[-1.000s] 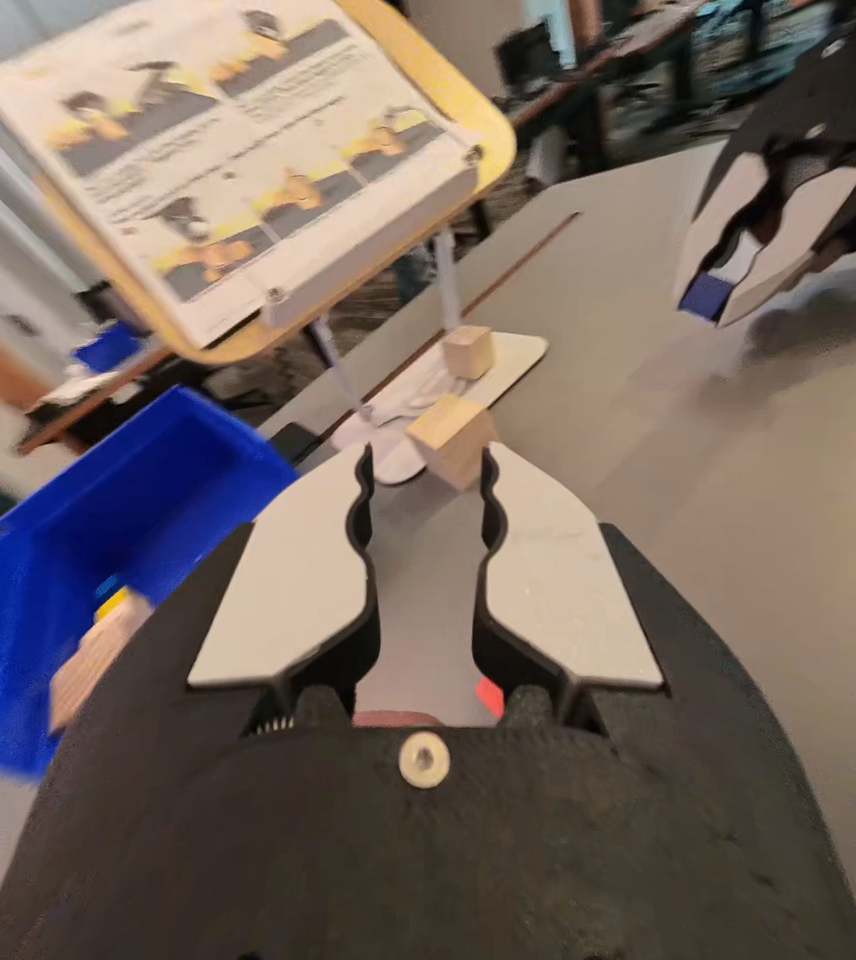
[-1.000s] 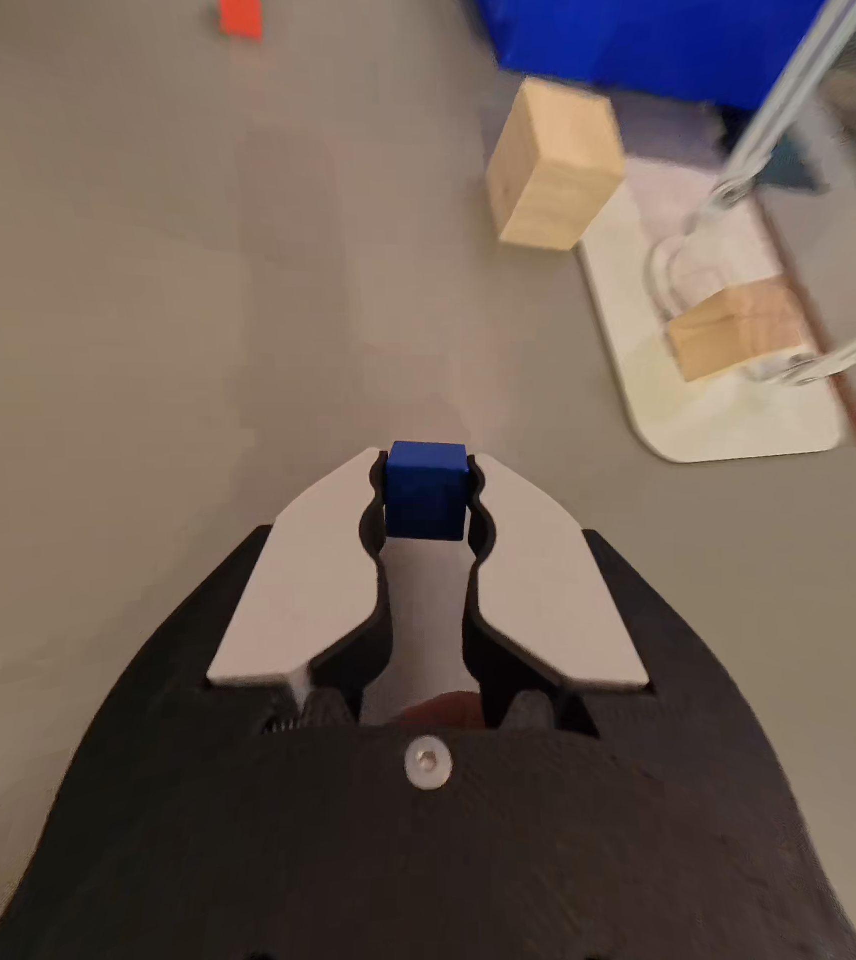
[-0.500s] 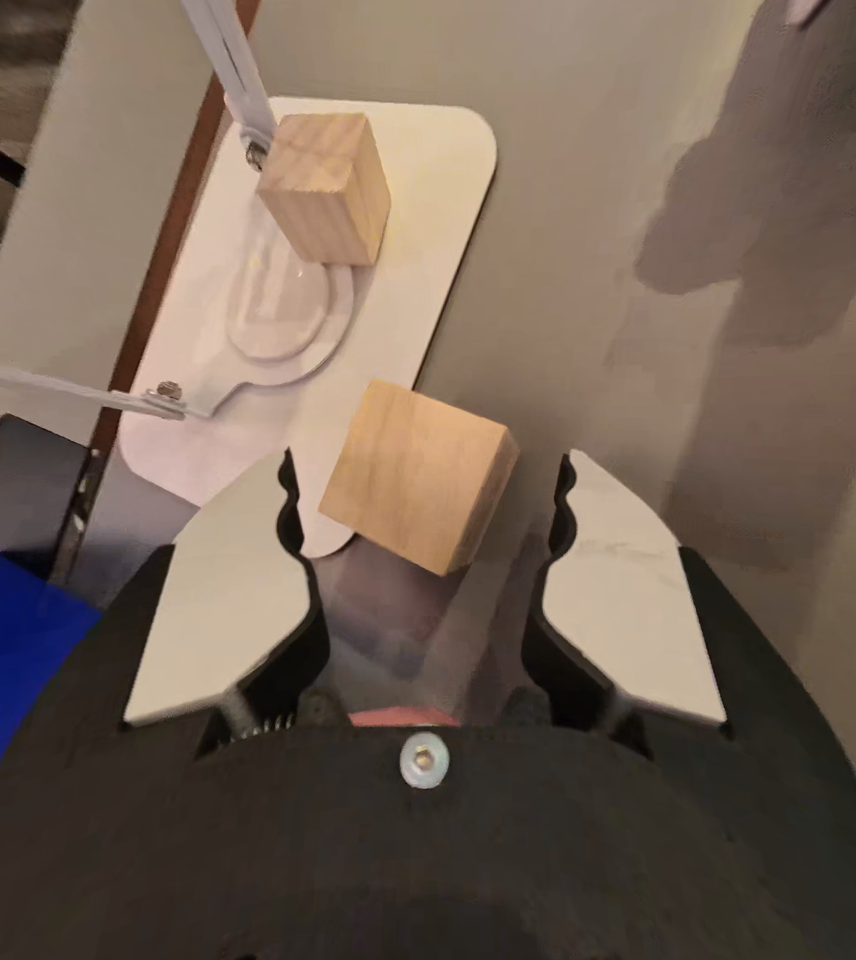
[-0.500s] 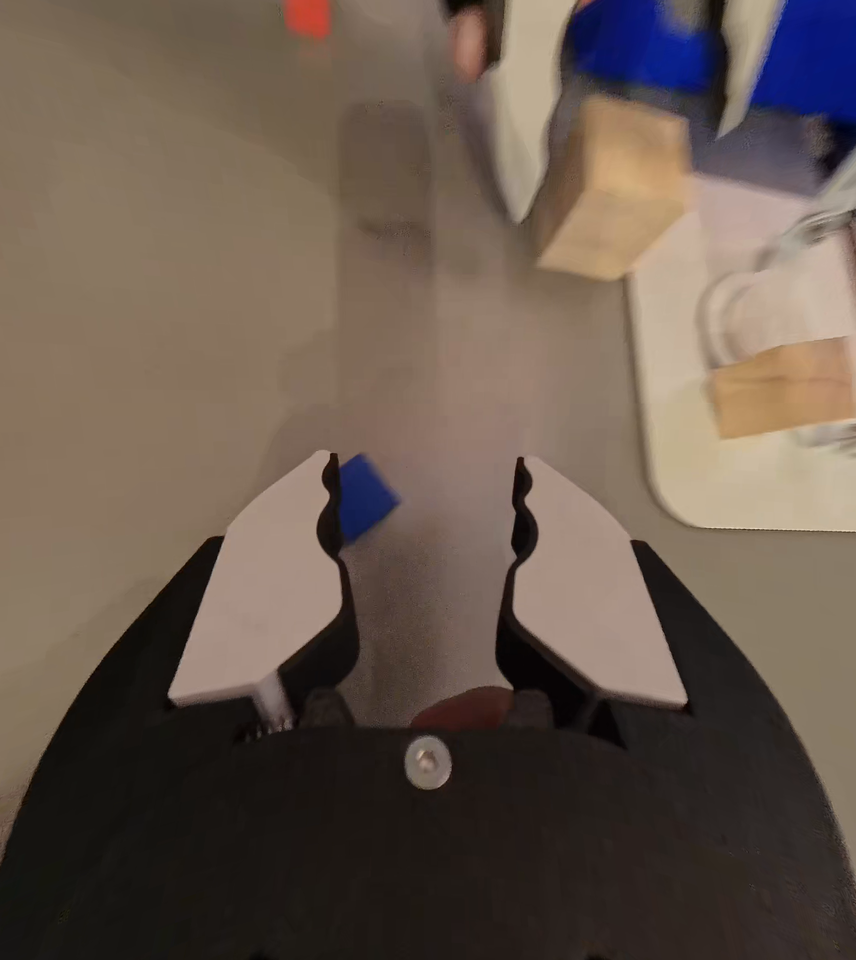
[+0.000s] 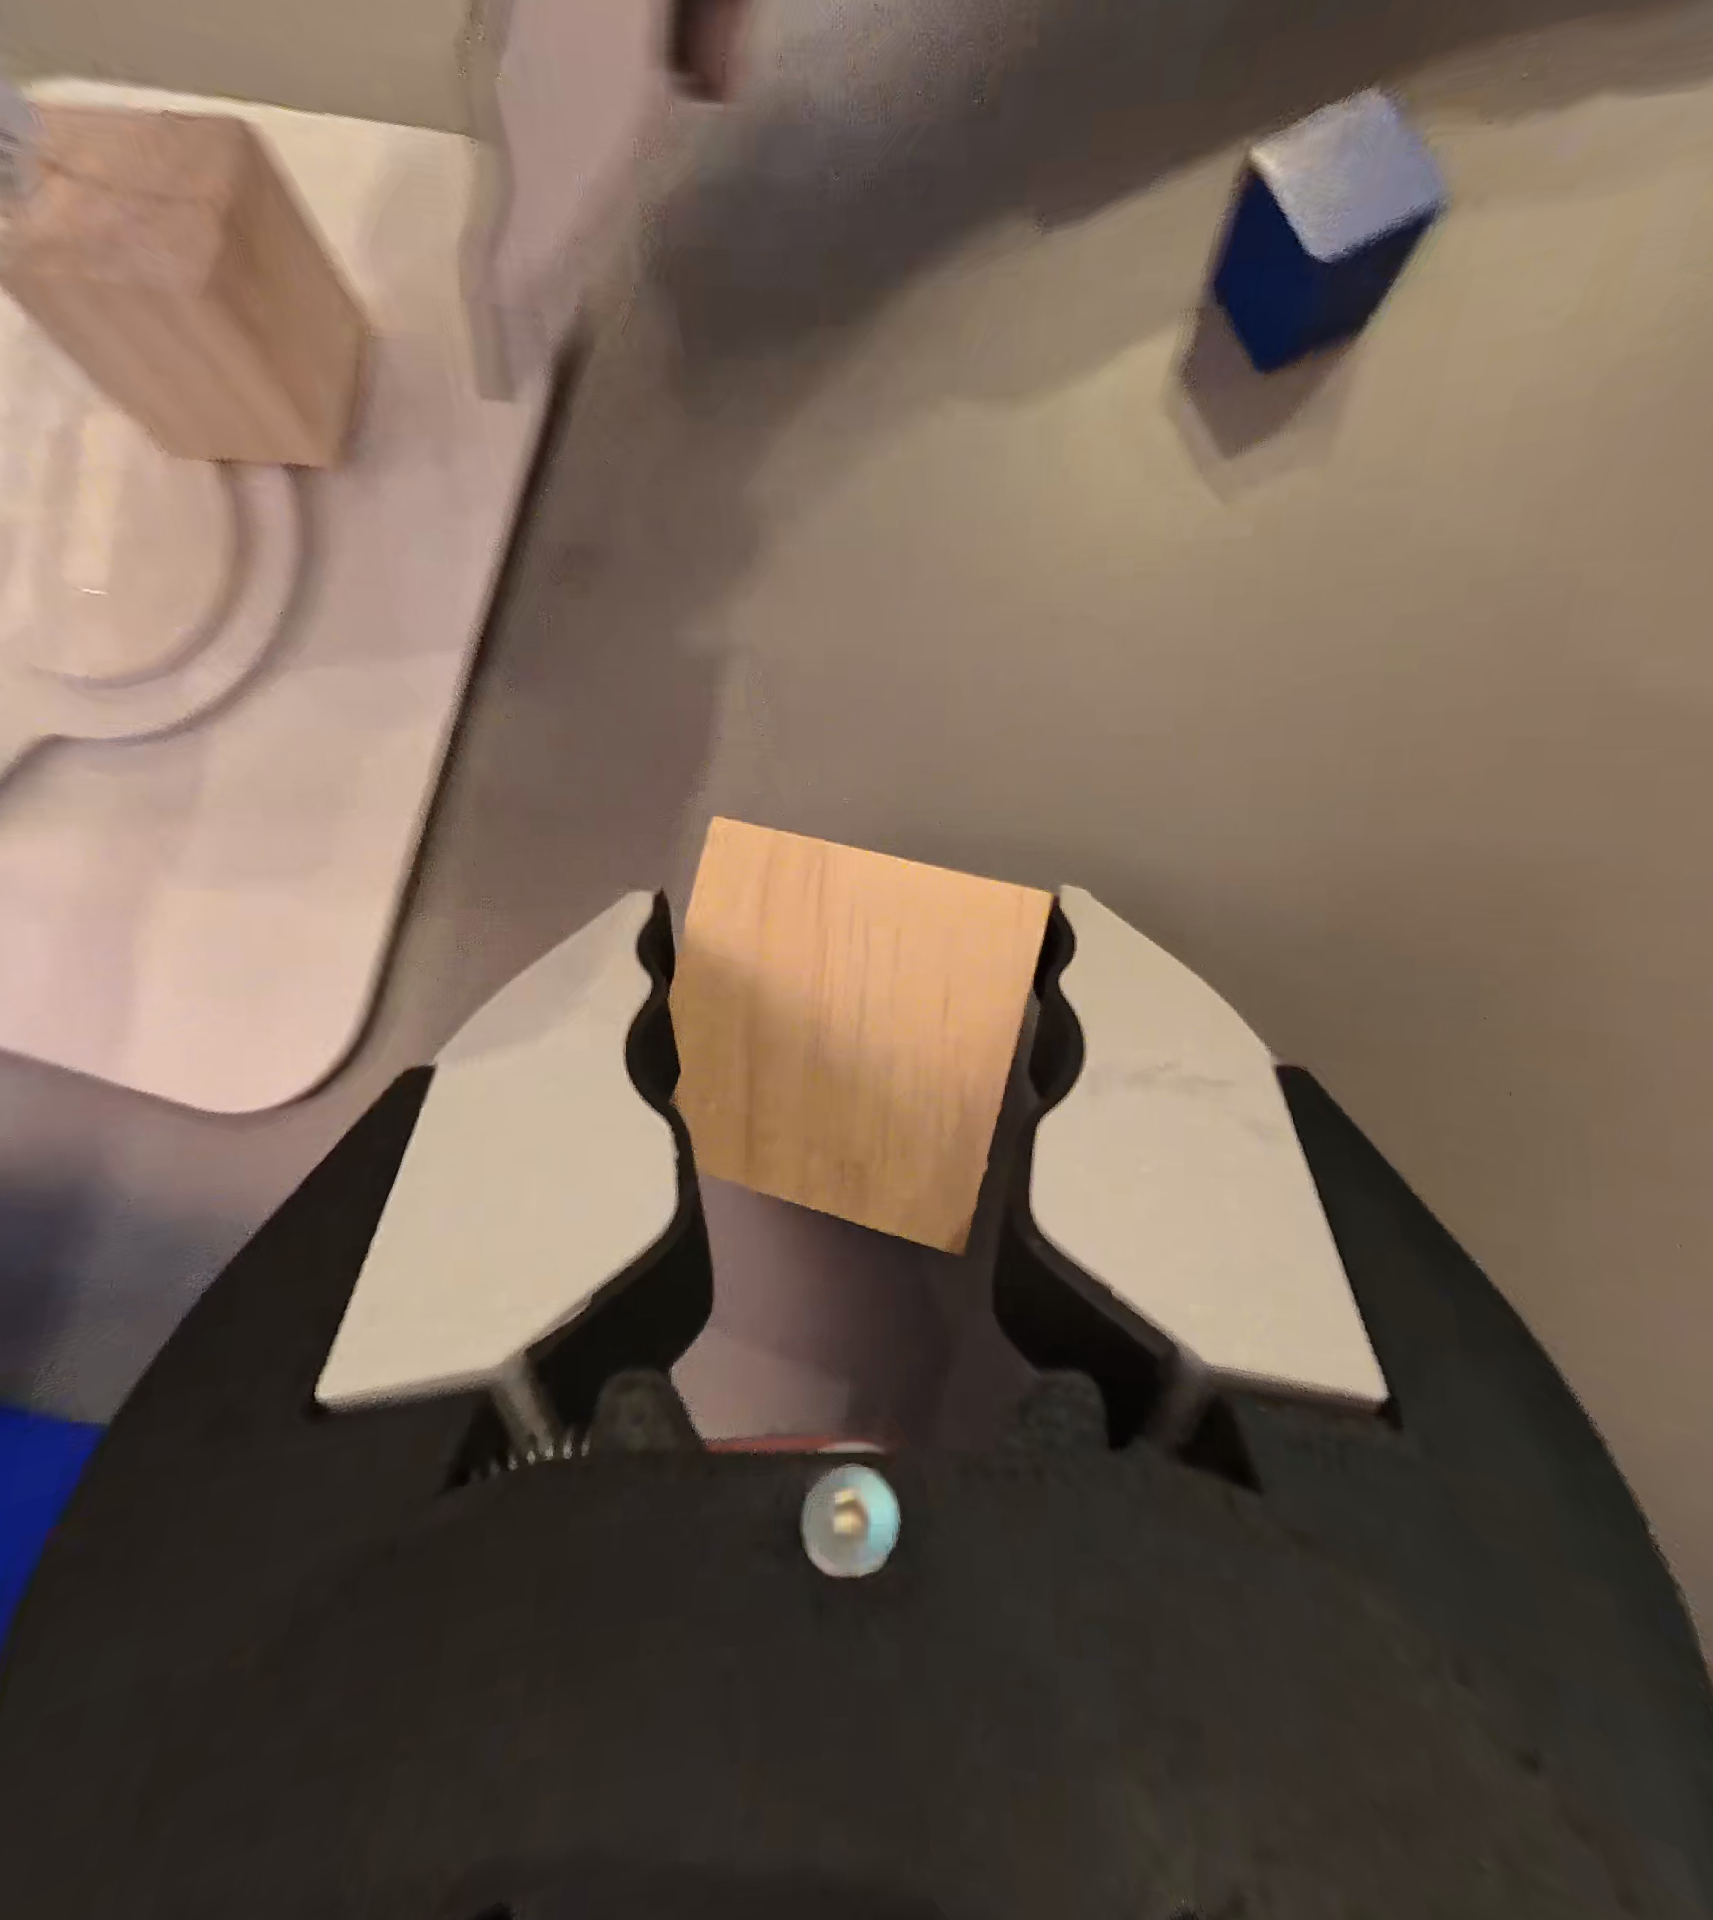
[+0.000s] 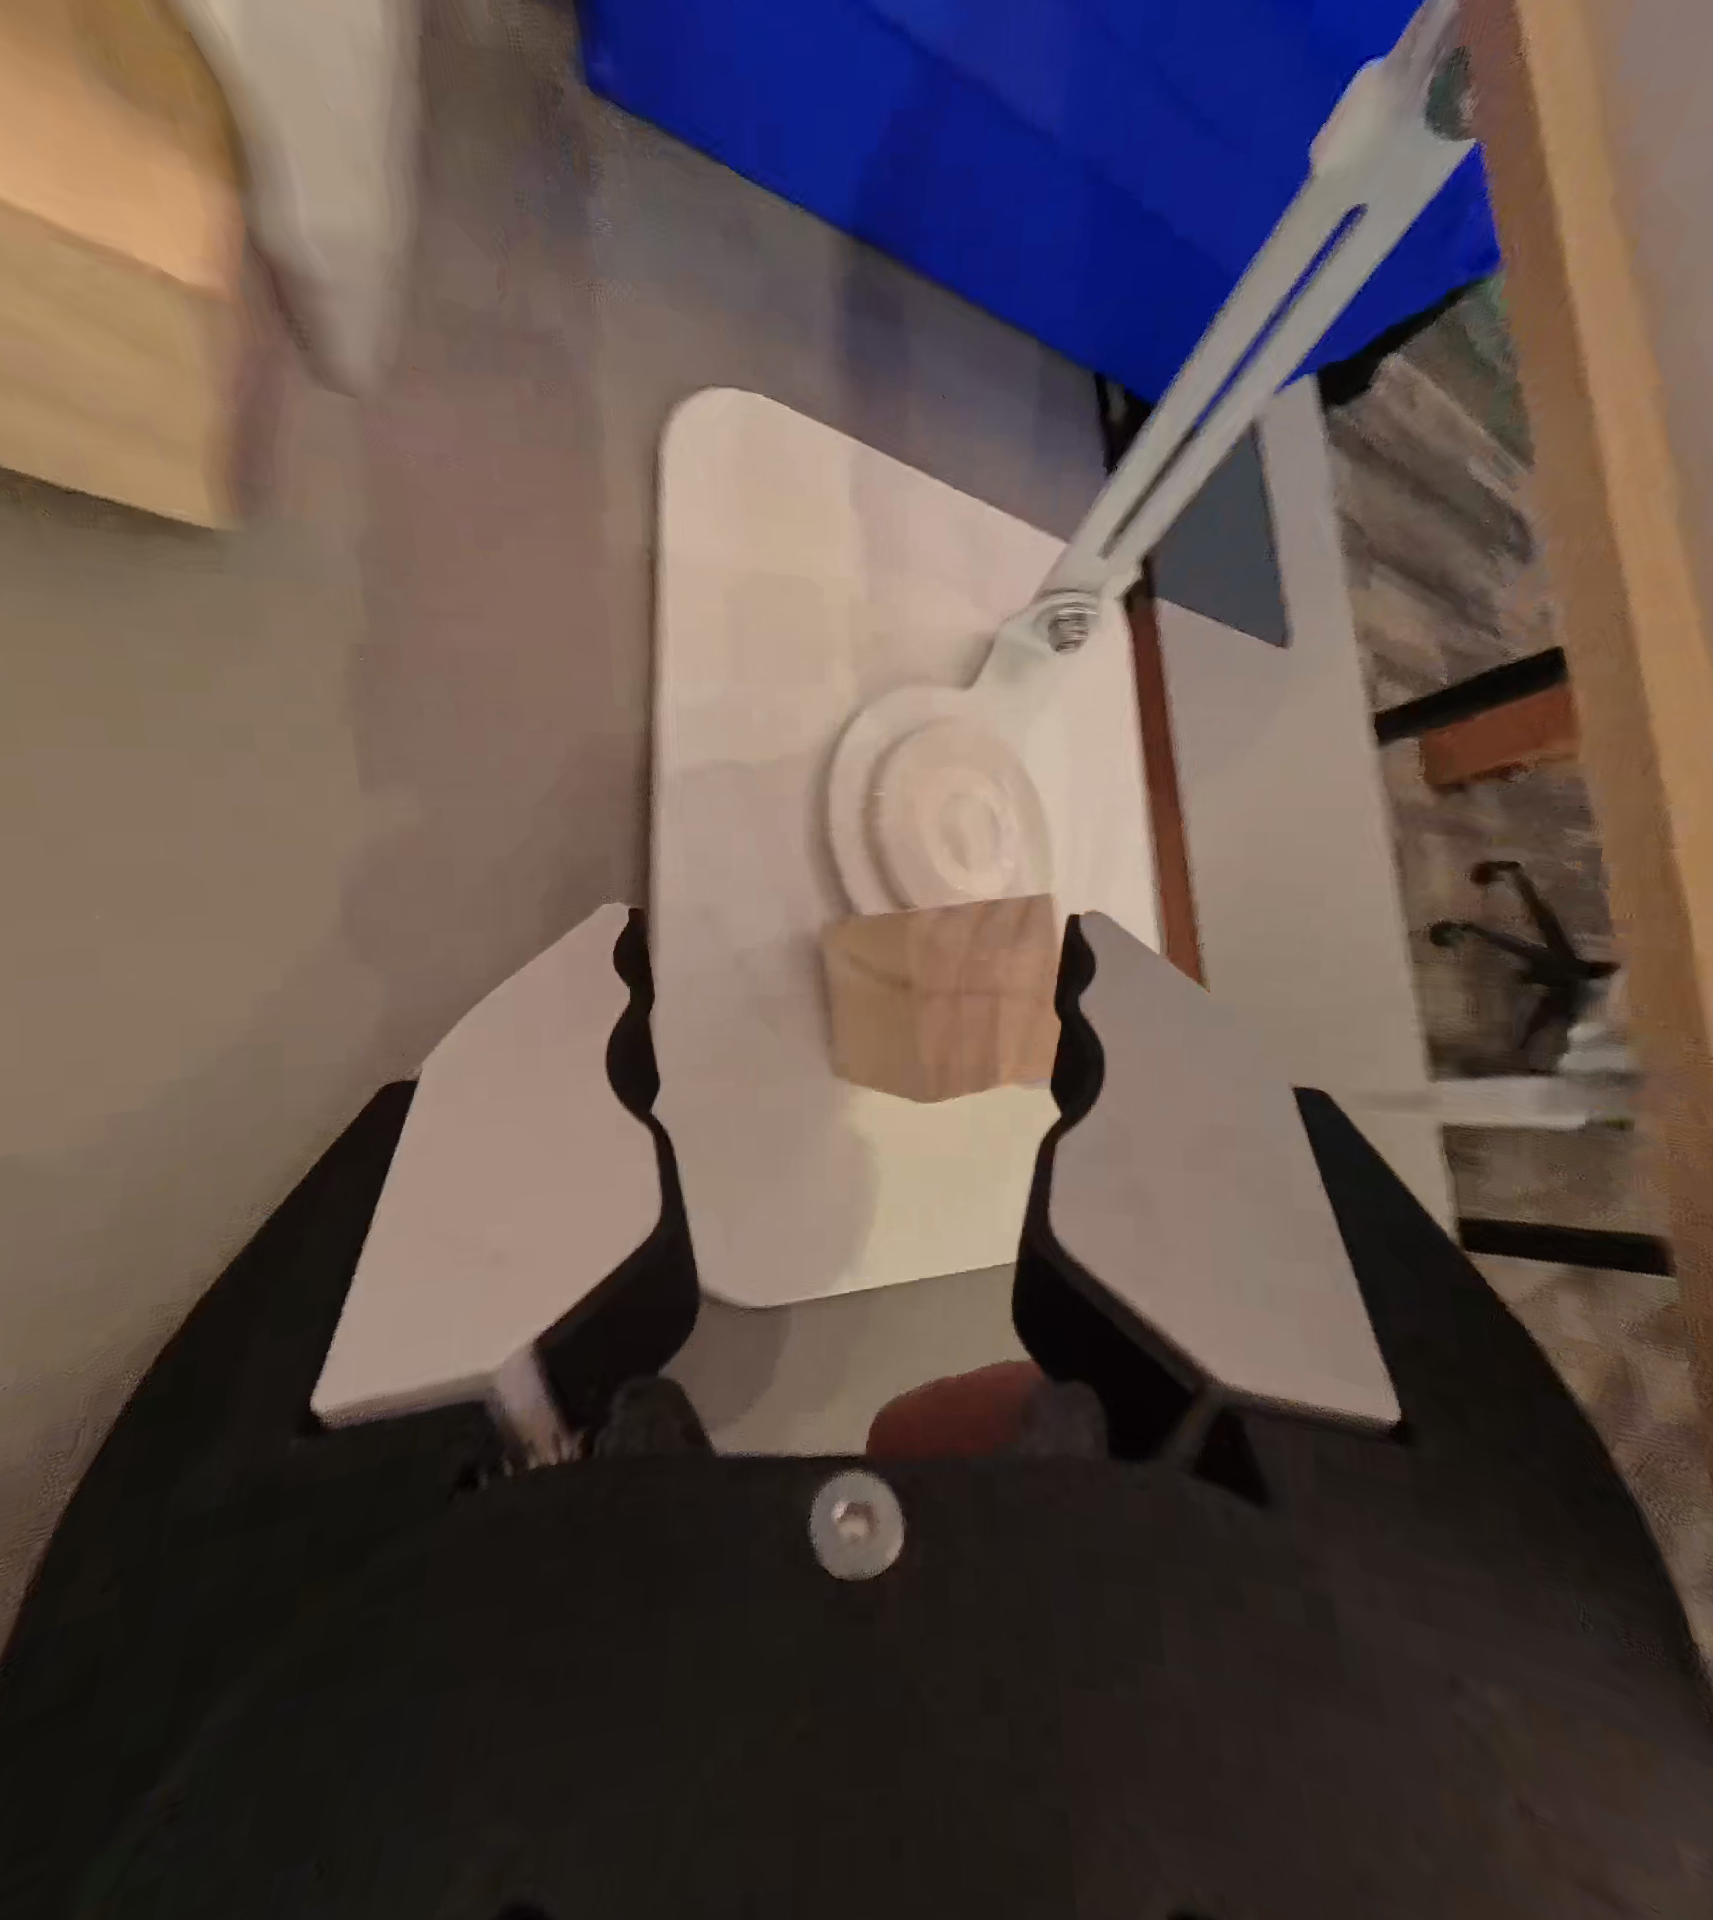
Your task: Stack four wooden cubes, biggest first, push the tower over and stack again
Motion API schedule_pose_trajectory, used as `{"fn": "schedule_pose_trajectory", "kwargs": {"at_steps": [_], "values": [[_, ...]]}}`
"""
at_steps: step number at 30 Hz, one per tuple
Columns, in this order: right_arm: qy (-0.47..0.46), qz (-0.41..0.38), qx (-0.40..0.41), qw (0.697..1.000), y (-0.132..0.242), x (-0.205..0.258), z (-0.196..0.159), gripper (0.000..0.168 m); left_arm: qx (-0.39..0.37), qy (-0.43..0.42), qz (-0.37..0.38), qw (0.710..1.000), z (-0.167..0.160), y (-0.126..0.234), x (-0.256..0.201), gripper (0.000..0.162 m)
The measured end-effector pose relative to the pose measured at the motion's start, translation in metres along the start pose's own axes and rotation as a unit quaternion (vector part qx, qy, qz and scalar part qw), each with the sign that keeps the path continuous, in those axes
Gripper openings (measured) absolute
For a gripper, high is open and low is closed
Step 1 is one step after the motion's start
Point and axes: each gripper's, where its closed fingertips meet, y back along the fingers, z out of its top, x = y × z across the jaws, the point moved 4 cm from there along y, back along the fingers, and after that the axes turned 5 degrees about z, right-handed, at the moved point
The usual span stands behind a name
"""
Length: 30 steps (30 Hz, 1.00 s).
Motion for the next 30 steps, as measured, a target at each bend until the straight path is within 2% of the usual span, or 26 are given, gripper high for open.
{"fn": "schedule_pose_trajectory", "kwargs": {"at_steps": [4, 7, 8, 10, 11, 13, 15, 16, 18, 21, 22, 25, 28, 30], "values": [[0.005, 0.014, 0.049, 0.999, -0.021, -0.006, -0.011, 0.078, 0.002, -0.014, -0.007, 1.000, -0.002, 0.005, -0.022, 0.066], [-0.017, 0.008, 0.047, 0.999, -0.026, -0.011, -0.018, 0.081, -0.005, -0.013, -0.009, 1.000, -0.002, 0.007, -0.031, 0.066], [-0.015, -0.005, 0.043, 0.999, -0.025, -0.014, -0.018, 0.076, -0.008, -0.015, -0.012, 1.000, -0.003, 0.008, -0.034, 0.066], [-0.023, -0.009, 0.017, 1.000, -0.021, -0.016, -0.012, 0.039, -0.013, -0.013, -0.016, 1.000, -0.003, 0.010, -0.040, 0.066], [-0.039, 0.015, 0.006, 0.999, -0.017, -0.012, -0.007, 0.034, -0.016, -0.012, -0.022, 1.000, -0.003, 0.010, -0.044, 0.066], [-0.037, 0.078, 0.012, 0.996, -0.011, 0.008, 0.000, 0.008, -0.015, -0.017, -0.024, 0.999, -0.003, 0.012, -0.052, 0.066], [-0.019, 0.122, 0.052, 0.991, -0.009, 0.035, -0.003, 0.000, -0.014, -0.027, -0.025, 0.999, -0.003, 0.014, -0.062, 0.066], [-0.015, 0.136, 0.062, 0.989, -0.006, 0.046, -0.004, 0.002, -0.016, -0.025, -0.028, 0.999, -0.002, 0.015, -0.067, 0.066], [-0.031, 0.099, 0.031, 0.994, 0.003, 0.047, 0.003, 0.016, -0.025, -0.017, -0.033, 0.999, -0.001, 0.016, -0.075, 0.066], [-0.091, 0.004, 0.015, 0.996, 0.015, 0.021, -0.006, 0.061, -0.032, -0.021, -0.011, 0.999, -0.001, 0.015, -0.076, 0.066], [-0.113, -0.006, 0.018, 0.993, 0.013, 0.015, -0.014, 0.072, -0.034, -0.015, -0.009, 0.999, 0.000, 0.015, -0.076, 0.066], [-0.171, -0.012, 0.040, 0.984, -0.001, 0.007, -0.032, 0.084, -0.039, 0.000, 0.001, 0.999, 0.001, 0.017, -0.073, 0.065], [-0.219, 0.000, 0.034, 0.975, -0.018, 0.007, -0.030, 0.079, -0.034, 0.010, 0.014, 0.999, 0.001, 0.016, -0.071, 0.065], [-0.231, 0.004, 0.023, 0.973, -0.024, 0.007, -0.024, 0.060, -0.034, 0.015, 0.017, 0.999, 0.001, 0.015, -0.072, 0.064]]}}
